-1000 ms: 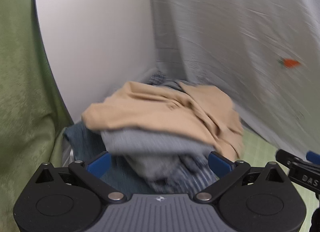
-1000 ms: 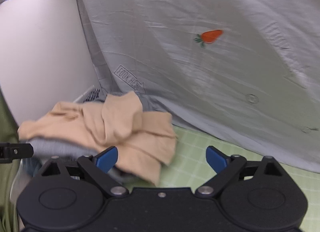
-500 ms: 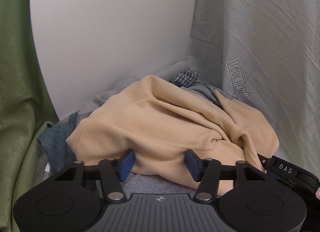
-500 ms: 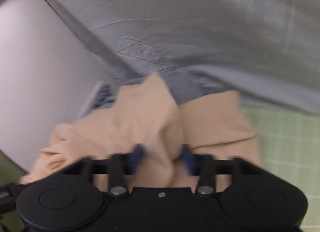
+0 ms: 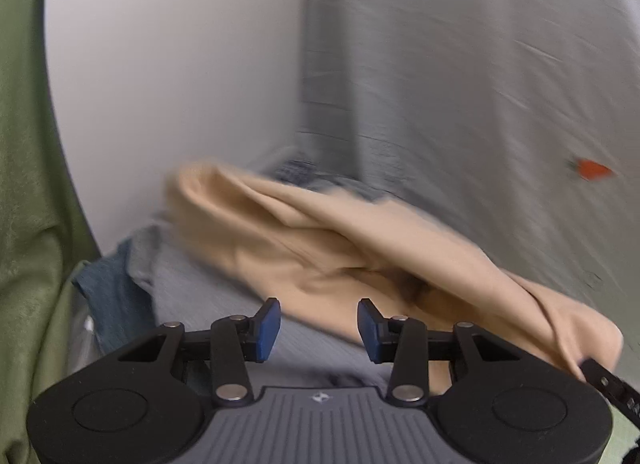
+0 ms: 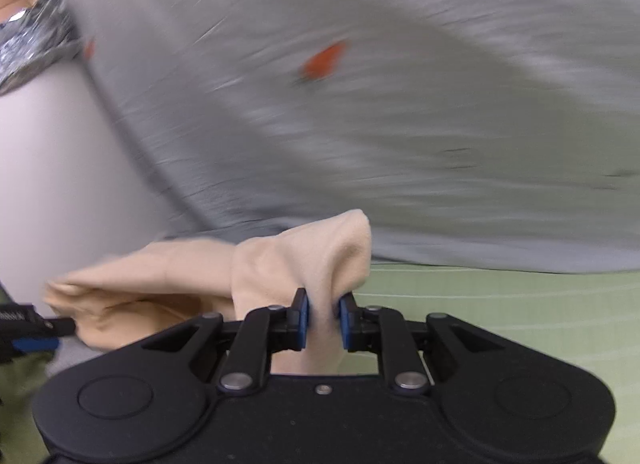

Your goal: Fold clothes

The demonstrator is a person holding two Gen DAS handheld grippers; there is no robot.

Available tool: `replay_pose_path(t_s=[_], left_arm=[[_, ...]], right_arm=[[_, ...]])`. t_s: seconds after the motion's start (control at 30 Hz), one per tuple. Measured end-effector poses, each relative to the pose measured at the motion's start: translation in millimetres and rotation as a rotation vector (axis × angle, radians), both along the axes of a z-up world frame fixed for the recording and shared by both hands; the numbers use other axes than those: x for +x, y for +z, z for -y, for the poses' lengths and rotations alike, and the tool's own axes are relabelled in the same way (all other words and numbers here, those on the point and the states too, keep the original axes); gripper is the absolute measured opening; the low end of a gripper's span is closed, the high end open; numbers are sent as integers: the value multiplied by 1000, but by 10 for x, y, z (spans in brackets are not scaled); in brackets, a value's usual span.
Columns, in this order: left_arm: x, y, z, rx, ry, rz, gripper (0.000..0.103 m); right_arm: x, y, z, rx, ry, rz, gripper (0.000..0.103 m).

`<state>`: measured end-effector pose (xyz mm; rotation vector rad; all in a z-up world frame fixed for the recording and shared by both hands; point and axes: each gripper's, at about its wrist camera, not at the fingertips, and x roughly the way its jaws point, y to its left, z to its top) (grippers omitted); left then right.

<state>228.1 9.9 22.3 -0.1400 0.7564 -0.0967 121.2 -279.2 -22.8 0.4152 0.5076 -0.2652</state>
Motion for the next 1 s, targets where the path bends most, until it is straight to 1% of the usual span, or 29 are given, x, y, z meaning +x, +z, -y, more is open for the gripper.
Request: replay_pose_path(t_s=[0.1,0.17,0.27,0.37,0.47,0.53,0.67,0.73,0.77,0.8,0.83,0.87,0.9,0.97,1.0], left_arm=[[-390,-29,348,-7,-57,-15,44],[-649,-114,604,-11,-100,-39,45],[-1105,-345,1033,-35,-193,-114,46],[-1629,-645,1463,-20,-261,-188,46],[-2159,-919,1743,-17,-306,-241,46],[-2445,-1067,1867,-15,-325,-279,46],[-2744,-1233,2027,-25,-344,-339,47],[-2798,-1269,2082,-28,-340,-350,53],[-2817,-1283,2110,-29,-339,-355,56],[-2836,-1293,2142,-23,-342,-357,57],[-2837,-1295,2172,-17,-346,-354,57],[-2832,-1289,2199,-17,-351,-352,59],[-2825,-1286,2226,-21,-356,-353,62],[-2773,-1315,2272,-19,-362,-360,63],[-2747,-1338,2302,-15,-366,-365,63]], right_arm=[[-730,-21,359,-34,-112,-28,16],[-1221,-39,605,-55,-187,-47,16],[-2011,-178,1026,-76,-307,-109,16],[-2769,-346,1396,-69,-405,-175,16],[-3432,-524,1660,-16,-450,-204,16],[-3770,-625,1765,-3,-458,-232,17],[-4191,-712,1893,75,-459,-256,20],[-4224,-738,1942,99,-455,-265,22],[-4230,-758,1964,111,-455,-268,29],[-4236,-778,1987,123,-454,-270,31],[-4241,-796,2010,137,-453,-271,37],[-4242,-808,2033,158,-453,-264,46],[-4239,-820,2056,179,-453,-257,50],[-4202,-854,2105,225,-454,-238,68],[-4174,-880,2129,253,-457,-231,72]])
